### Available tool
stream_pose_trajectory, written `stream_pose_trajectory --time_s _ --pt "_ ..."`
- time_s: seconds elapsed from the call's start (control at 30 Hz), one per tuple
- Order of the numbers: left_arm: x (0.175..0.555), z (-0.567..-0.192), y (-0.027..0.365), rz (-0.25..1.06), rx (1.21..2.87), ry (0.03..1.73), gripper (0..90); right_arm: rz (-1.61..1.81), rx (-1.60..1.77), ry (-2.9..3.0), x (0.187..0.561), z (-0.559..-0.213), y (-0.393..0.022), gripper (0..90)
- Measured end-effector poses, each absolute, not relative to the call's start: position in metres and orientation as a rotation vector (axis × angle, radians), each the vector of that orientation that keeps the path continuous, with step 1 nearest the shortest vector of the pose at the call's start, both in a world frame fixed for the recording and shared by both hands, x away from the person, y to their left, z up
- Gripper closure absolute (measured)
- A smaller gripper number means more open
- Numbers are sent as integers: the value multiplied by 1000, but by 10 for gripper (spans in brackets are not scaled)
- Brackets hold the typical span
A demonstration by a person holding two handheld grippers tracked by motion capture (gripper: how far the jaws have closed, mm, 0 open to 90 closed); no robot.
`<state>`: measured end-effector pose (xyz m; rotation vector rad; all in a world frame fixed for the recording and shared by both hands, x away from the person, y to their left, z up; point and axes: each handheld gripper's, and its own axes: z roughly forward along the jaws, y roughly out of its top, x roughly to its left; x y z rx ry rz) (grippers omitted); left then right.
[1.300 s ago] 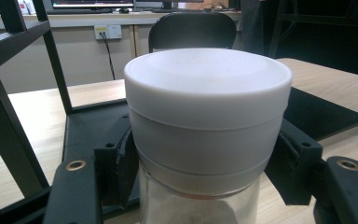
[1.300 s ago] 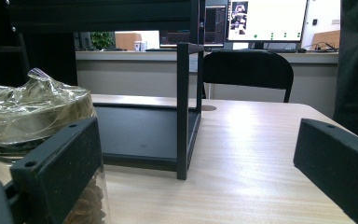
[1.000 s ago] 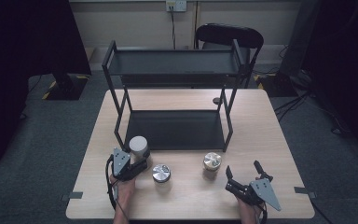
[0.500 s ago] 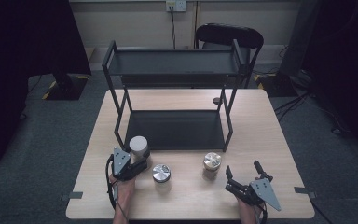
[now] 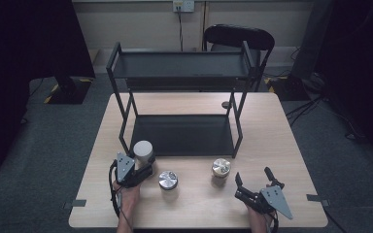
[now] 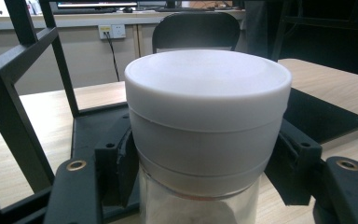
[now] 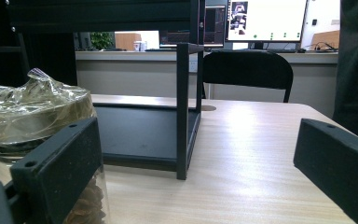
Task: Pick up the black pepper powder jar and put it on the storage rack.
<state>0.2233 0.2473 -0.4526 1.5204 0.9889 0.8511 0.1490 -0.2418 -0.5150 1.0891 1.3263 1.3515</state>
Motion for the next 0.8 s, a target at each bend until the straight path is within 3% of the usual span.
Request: stream_pose_trajectory --time_s 0.8 --pt "224 -440 243 851 1513 983 348 1351 1089 1326 149 -515 -242 0"
